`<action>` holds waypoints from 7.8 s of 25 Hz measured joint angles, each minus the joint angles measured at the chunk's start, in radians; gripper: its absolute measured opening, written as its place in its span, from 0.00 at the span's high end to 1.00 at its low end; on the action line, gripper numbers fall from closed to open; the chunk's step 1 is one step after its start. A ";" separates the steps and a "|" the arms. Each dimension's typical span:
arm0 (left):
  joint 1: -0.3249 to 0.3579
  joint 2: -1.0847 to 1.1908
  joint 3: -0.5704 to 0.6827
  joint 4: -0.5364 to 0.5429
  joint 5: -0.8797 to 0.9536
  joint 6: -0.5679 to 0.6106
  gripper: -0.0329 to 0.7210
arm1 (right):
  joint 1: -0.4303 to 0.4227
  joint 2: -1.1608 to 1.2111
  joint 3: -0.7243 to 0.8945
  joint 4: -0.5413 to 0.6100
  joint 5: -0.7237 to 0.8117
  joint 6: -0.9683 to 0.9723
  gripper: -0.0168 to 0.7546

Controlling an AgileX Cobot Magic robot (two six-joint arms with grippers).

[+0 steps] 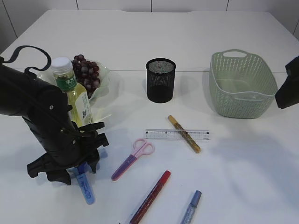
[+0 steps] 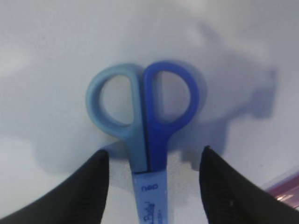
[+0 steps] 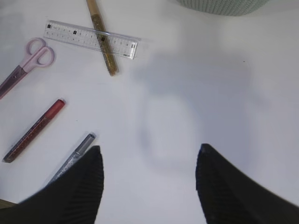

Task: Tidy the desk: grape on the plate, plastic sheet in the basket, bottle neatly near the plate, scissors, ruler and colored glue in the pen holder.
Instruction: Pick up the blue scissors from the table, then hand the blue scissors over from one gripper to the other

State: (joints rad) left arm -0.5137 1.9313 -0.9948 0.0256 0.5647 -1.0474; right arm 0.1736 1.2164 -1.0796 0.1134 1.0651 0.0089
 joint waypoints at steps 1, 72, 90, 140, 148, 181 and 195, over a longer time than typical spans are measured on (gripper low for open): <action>0.000 0.000 0.000 0.000 0.000 0.000 0.36 | 0.000 0.000 0.000 0.000 0.000 0.000 0.34; 0.000 -0.090 0.001 0.074 0.147 0.176 0.73 | 0.000 0.000 0.000 0.000 -0.002 -0.009 0.34; 0.000 -0.193 0.001 0.074 0.117 0.344 0.73 | 0.000 0.000 0.000 0.000 -0.002 -0.009 0.34; -0.092 -0.467 0.011 0.014 -0.105 0.502 0.73 | 0.000 0.002 0.000 0.372 -0.082 -0.168 0.34; -0.145 -0.485 0.011 -0.005 -0.143 0.538 0.73 | 0.000 0.048 0.000 0.461 -0.086 -0.229 0.34; -0.210 -0.486 -0.052 -0.068 -0.194 0.551 0.73 | 0.006 0.221 -0.002 1.138 -0.192 -0.715 0.34; -0.210 -0.486 -0.052 -0.068 -0.194 0.551 0.73 | 0.119 0.346 -0.126 1.142 -0.238 -0.729 0.34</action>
State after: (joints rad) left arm -0.7239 1.4451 -1.0468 -0.0424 0.3706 -0.4963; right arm 0.2924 1.5624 -1.2059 1.2557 0.8268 -0.7201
